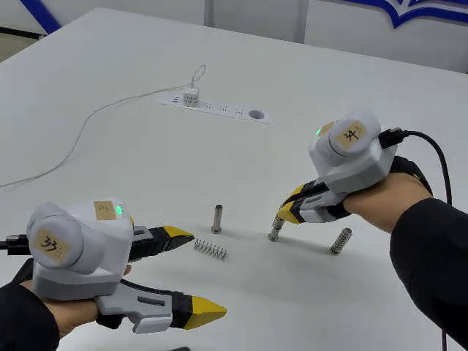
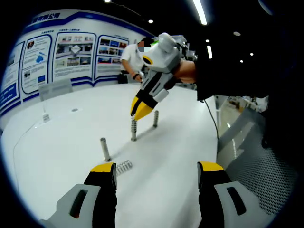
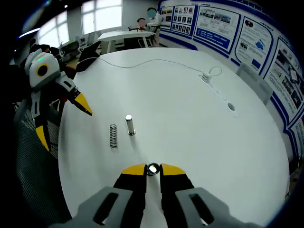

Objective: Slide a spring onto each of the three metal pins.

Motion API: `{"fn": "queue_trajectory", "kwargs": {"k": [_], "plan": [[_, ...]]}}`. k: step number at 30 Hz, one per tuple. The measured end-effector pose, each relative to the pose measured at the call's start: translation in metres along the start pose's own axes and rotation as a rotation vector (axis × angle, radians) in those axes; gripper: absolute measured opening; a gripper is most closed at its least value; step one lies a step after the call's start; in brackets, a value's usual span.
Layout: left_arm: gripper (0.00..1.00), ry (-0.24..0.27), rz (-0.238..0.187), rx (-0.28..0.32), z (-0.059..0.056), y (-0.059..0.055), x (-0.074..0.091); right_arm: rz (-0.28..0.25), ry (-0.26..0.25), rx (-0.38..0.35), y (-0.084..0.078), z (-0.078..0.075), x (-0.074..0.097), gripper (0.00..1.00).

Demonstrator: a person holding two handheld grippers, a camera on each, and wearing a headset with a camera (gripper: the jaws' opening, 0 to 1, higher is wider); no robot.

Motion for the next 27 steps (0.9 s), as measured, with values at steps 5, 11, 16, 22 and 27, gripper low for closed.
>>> {"fn": "queue_trajectory", "kwargs": {"k": [5,11,16,22,27], "plan": [[0.71,0.001,0.0,0.001,0.0,0.0,0.0,0.015,0.009,-0.005,-0.004,-0.001,-0.009,0.12],[0.71,0.004,-0.002,0.002,0.001,0.0,0.001,0.028,0.015,-0.008,-0.008,-0.001,-0.017,0.12],[0.71,0.004,-0.003,0.002,0.001,0.0,0.001,0.033,0.016,-0.013,-0.011,-0.001,-0.019,0.12],[0.71,0.004,-0.004,0.001,0.001,0.0,0.002,0.039,0.017,-0.02,-0.016,0.0,-0.02,0.13],[0.71,0.002,-0.003,-0.001,0.001,0.0,0.002,0.048,0.017,-0.033,-0.023,0.002,-0.019,0.13]]}}
Point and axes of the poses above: the centre of the closed fingertips' face, and the gripper's own axes: x roughly backward along the fingers, z roughly to its left, y roughly out of its top, the point moved 5 cm from there along x, roughly backward along the fingers, and after that the axes turned 6 degrees about -y, right-handed, at the moved point
